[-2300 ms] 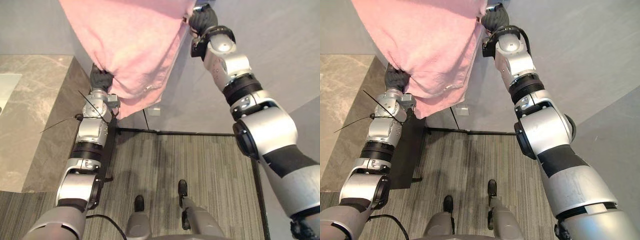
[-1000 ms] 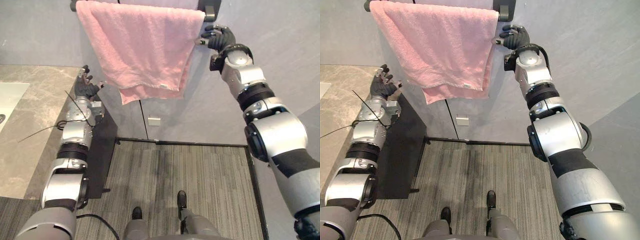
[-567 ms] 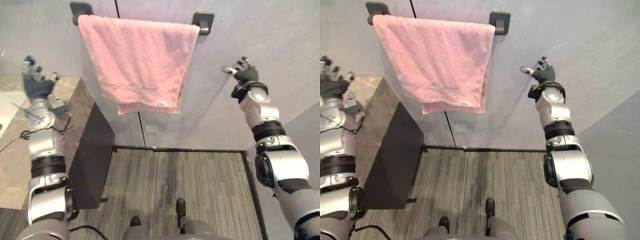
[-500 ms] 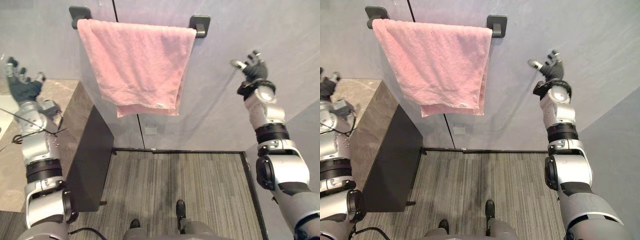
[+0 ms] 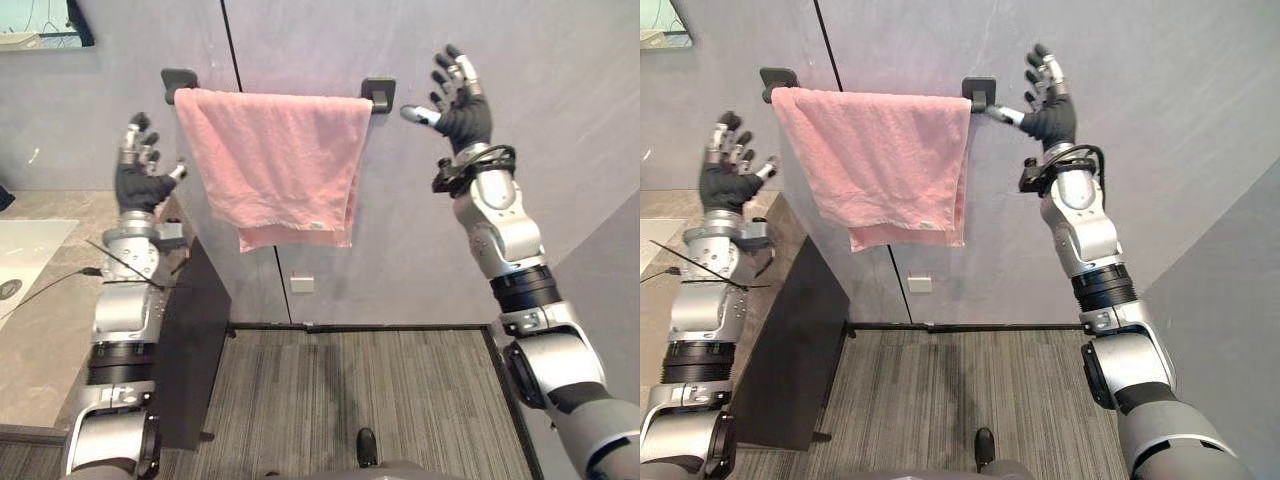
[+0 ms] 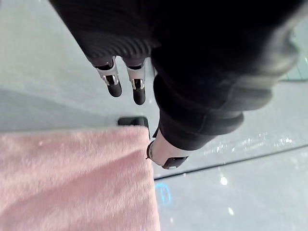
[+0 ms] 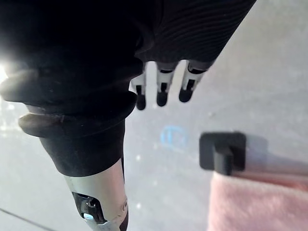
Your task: Organize washtable
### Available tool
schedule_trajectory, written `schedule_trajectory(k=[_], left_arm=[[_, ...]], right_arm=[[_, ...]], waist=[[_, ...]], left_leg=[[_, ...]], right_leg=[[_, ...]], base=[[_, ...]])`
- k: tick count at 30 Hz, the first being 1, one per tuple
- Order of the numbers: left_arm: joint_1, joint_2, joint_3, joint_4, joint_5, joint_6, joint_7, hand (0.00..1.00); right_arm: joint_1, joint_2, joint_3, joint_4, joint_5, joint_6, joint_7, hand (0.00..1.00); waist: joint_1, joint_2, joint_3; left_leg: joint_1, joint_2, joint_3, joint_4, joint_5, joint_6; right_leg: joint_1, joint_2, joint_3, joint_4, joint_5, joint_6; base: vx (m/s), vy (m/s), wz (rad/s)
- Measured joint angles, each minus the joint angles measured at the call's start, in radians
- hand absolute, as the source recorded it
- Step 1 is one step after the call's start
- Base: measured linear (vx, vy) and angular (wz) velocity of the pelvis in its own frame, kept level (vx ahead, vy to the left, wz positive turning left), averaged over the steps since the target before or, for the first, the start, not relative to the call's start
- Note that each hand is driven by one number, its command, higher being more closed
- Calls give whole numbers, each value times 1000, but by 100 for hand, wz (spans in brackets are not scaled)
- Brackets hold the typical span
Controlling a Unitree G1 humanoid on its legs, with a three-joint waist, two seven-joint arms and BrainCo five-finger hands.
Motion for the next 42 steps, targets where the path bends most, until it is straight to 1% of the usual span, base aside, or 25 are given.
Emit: schedule_trajectory(k=[2, 5, 7, 10, 12, 14, 16, 17, 18, 20, 21, 23, 24, 26, 29, 32, 35, 37, 40, 42], left_arm=[[28, 0, -58, -37, -6, 0, -29, 0], [55, 0, -115, -40, -7, 7, -66, 0], [57, 0, -136, -40, -16, 20, -80, 0], [57, -2, -169, -31, -19, 23, -90, 0], [50, -6, -197, -6, -37, 24, -93, 0], [35, -21, -200, 33, -37, 29, -97, 0], [-38, -47, -206, 111, -37, 30, -98, 0], [-70, -52, -214, 134, -37, 30, -98, 0], [-145, -53, -239, 182, -38, 30, -97, 0], [-272, -58, -272, 237, -40, 30, -93, 0], [-305, -61, -279, 249, -46, 29, -92, 0], [-402, -68, -292, 268, -60, 26, -91, 0], [-420, -68, -296, 271, -65, 25, -90, 0], [-470, -69, -316, 299, -82, 18, -87, 0], [-490, -69, -316, 330, -108, 16, -87, 0], [-513, -68, -317, 388, -125, 16, -87, 0], [-511, -70, -317, 418, -125, 17, -88, 0], [-501, -70, -313, 420, -125, 17, -90, 0], [-423, -70, -277, 420, -125, 17, -96, 0], [-351, -71, -228, 420, -125, 18, -106, 0]], right_arm=[[0, 1, 83, -2, 29, 0, 33, 0], [-2, -1, 185, -2, 57, 0, 74, 0], [-4, -2, 236, -2, 64, 0, 89, 0], [-15, 0, 311, 12, 74, 2, 117, 0], [-26, 7, 339, 39, 84, 2, 121, 0], [-57, 27, 341, 91, 91, 3, 118, 0], [-102, 39, 339, 126, 91, 3, 116, 0], [-117, 45, 338, 134, 91, 3, 116, 0], [-147, 61, 331, 145, 91, 2, 114, 0], [-210, 101, 322, 174, 91, 1, 112, 0], [-223, 111, 322, 180, 91, 1, 111, 0], [-265, 136, 320, 202, 90, 2, 110, 0], [-271, 136, 319, 204, 90, 2, 107, 0], [-274, 137, 270, 204, 89, 2, 87, 0], [-275, 125, 209, 206, 90, 1, 71, 0], [-278, 90, 206, 217, 91, 1, 73, 0], [-272, 73, 200, 252, 91, 1, 76, 0], [-238, 54, 171, 252, 91, 1, 85, 0], [-150, 25, 152, 275, 91, 2, 99, 0], [-71, 20, 95, 280, 91, 4, 101, 0]], waist=[[0, 0, 0], [1, 0, 0], [4, 0, 0], [5, 0, 0], [5, 1, 1], [6, 4, 4], [18, 6, 40], [23, 6, 56], [29, 5, 90], [30, 6, 150], [30, 6, 158], [28, 7, 204], [28, 7, 213], [26, 7, 240], [15, 7, 265], [3, 7, 287], [0, 8, 305], [1, 8, 316], [0, 8, 320], [0, 10, 321]], left_leg=[[1, 0, 0, -3, 0, 0], [-1, 2, -1, -9, 0, 0], [-8, 2, -1, -11, 0, 0], [-16, 3, -1, -16, 0, 0], [-18, 3, -1, -18, 0, 0], [-28, 3, 0, -17, 0, 0], [-32, 0, 0, -10, 1, 1], [-32, -1, 0, -7, 1, 1], [-38, -2, -2, 1, 0, 1], [-59, -4, -12, 5, 0, 1], [-69, -5, -15, 5, 2, 2], [-80, -7, -18, 1, 27, -4], [-81, -6, -20, 0, 29, -5], [-83, -2, -28, -2, 32, -9], [-83, -3, -27, -7, 32, -9], [-84, -5, -27, -13, 35, -5], [-83, -6, -26, -13, 35, -5], [-83, -6, -27, -14, 35, -5], [-81, -6, -26, -17, 35, -4], [-80, -6, -26, -19, 34, -3]], right_leg=[[0, 0, -2, 0, -2, 1], [-3, 1, -6, 0, -3, 2], [-10, 1, -8, 0, -3, 2], [-20, 1, -8, 1, 3, -3], [-21, 2, -9, 1, 7, -5], [-33, 2, -10, 1, 20, -5], [-36, 0, -9, 1, 36, 7], [-36, -1, -7, 1, 39, 5], [-37, -4, -6, 1, 44, -1], [-47, -12, -10, 1, 44, -2], [-57, -13, -12, 3, 45, -4], [-71, -10, -19, 7, 47, -6], [-72, -8, -22, 7, 47, -6], [-72, -4, -30, 7, 48, -8], [-72, -6, -33, 6, 48, -8], [-72, -9, -41, 6, 48, -8], [-72, -11, -42, 6, 48, -8], [-72, -11, -43, 6, 48, -7], [-72, -12, -44, 7, 48, -7], [-72, -12, -44, 6, 48, -7]], base=[[0, 0, 0], [29, 17, 3], [34, 19, 2], [34, 18, 1], [38, 22, 0], [1, 27, -5], [-42, 24, -7], [-109, 26, -5], [-123, 21, 7], [-144, 9, 13], [-130, -9, 11], [-79, -15, 9], [-32, -12, 6], [-4, -6, 6], [15, 28, 2], [34, 50, 6], [40, 43, 1], [36, 39, 2], [36, 38, 0], [11, 15, -1]])
